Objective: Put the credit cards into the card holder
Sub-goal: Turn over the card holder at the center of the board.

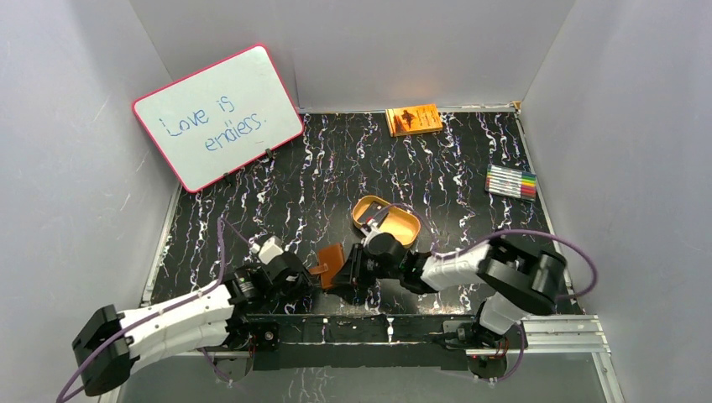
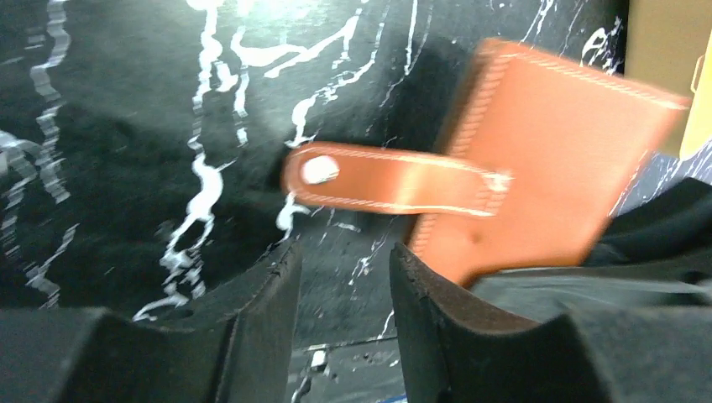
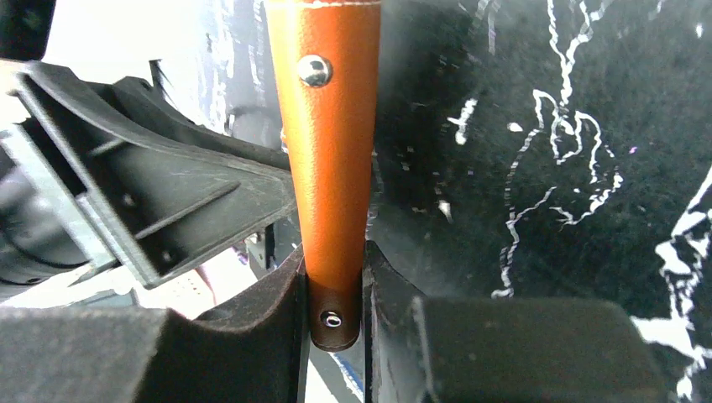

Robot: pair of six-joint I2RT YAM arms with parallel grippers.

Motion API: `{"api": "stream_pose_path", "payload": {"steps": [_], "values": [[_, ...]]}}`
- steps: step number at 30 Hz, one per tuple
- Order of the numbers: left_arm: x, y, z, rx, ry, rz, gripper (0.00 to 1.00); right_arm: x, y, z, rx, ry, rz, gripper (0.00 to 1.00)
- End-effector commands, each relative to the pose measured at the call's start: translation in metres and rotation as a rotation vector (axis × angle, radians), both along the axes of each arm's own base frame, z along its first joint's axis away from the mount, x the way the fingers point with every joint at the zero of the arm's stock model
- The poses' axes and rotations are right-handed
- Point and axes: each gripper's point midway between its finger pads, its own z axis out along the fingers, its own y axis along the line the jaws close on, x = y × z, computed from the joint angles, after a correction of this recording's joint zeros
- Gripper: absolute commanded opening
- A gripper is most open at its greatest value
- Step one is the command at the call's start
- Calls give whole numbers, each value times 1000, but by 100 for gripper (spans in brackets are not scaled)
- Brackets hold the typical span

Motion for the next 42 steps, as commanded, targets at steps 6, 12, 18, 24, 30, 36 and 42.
{"api": "stream_pose_path", "payload": {"steps": [6,12,18,24,30,36,42], "values": [[6,46,88,102,-139,57,60,19,-31,81,-109,-315,32,0],[31,62,183,75,-362,125,78,68,-95,170,-463,-781,47,0],[84,37,364,-63,-818,178,92,154,-204,376,-1151,-1614,-285,0],[100,-27,457,-213,-1080,28,93,138,-221,455,-1527,-2081,-498,0],[102,-34,481,-233,-1164,18,93,132,-201,460,-1538,-2219,-487,0],[100,-53,501,-292,-1191,-38,93,119,-187,463,-1496,-2305,-518,0],[89,-78,510,-422,-1239,-127,93,110,-178,464,-1454,-2332,-507,0]]}}
